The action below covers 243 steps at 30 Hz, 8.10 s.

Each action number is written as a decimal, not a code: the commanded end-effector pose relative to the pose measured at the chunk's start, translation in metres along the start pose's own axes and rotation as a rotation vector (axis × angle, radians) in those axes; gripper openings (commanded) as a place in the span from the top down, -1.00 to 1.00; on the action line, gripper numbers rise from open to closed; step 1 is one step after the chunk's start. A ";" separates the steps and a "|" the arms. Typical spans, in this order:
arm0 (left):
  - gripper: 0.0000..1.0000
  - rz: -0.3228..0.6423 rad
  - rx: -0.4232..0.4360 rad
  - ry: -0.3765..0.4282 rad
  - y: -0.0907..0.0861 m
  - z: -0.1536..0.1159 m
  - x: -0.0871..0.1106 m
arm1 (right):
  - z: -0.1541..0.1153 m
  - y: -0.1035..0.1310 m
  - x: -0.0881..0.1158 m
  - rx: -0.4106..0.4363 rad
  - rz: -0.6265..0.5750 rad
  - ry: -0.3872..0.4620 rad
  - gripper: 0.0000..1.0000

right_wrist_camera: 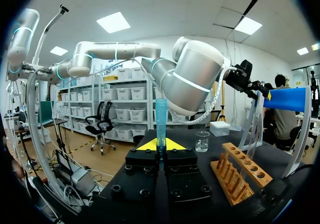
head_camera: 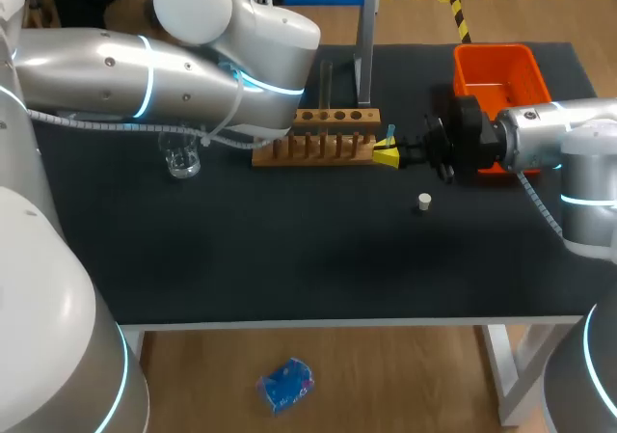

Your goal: Invert the test tube, pick up the pipette, mount the tip to pipette, aspirate from beaker and dispense into the tube, eject the tip, return the pipette, and cap with the stopper.

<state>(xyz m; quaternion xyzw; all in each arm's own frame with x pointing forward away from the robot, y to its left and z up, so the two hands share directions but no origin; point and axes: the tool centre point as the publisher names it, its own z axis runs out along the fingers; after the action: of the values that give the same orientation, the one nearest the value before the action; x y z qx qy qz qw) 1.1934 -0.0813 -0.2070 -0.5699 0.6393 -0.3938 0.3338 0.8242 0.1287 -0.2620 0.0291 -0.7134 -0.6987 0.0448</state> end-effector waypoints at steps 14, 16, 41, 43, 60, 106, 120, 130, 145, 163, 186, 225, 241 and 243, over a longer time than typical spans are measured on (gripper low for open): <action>1.00 -0.005 -0.004 0.000 0.003 -0.001 0.000 | -0.001 0.000 0.000 0.001 -0.001 0.001 1.00; 1.00 -0.006 -0.003 0.000 0.003 -0.002 -0.001 | -0.001 0.000 0.000 0.001 -0.001 0.001 1.00; 1.00 0.079 -0.007 0.056 -0.039 -0.048 0.006 | -0.001 0.000 0.000 0.001 -0.001 0.001 1.00; 1.00 0.106 -0.012 0.105 -0.044 -0.055 0.010 | -0.001 0.000 0.000 0.001 -0.001 0.001 1.00; 1.00 0.338 0.066 0.390 -0.039 -0.143 0.006 | -0.001 0.000 0.000 0.001 -0.001 0.001 1.00; 1.00 0.331 0.399 0.681 -0.044 -0.225 0.022 | -0.001 0.000 0.000 0.001 -0.001 0.001 1.00; 1.00 0.353 0.471 0.803 -0.044 -0.224 0.010 | -0.001 0.000 0.000 0.001 -0.001 0.001 1.00; 1.00 0.421 0.463 0.945 -0.033 -0.299 -0.007 | -0.001 0.000 0.000 0.001 -0.001 0.001 1.00; 1.00 0.440 0.445 1.000 -0.024 -0.334 0.036 | -0.001 0.000 0.000 0.001 -0.001 0.001 1.00; 1.00 0.465 0.345 1.172 -0.010 -0.368 0.095 | -0.001 0.000 0.000 0.001 -0.001 0.001 1.00; 1.00 0.459 0.317 1.244 0.001 -0.376 0.136 | -0.001 0.000 0.000 0.001 -0.001 0.001 1.00; 1.00 0.510 0.266 1.320 -0.015 -0.359 0.172 | -0.001 0.000 0.000 0.001 -0.001 0.001 1.00; 1.00 0.516 0.254 1.351 -0.014 -0.356 0.193 | -0.001 0.000 0.000 0.001 -0.001 0.001 1.00; 1.00 0.516 0.254 1.351 -0.014 -0.356 0.193 | -0.001 0.000 0.000 0.001 -0.001 0.001 1.00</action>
<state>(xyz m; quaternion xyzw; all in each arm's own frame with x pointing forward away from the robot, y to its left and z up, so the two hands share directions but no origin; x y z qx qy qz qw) 0.8625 -0.2295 -0.0252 0.0086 0.7683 -0.6399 0.0131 0.8242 0.1287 -0.2620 0.0291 -0.7134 -0.6987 0.0448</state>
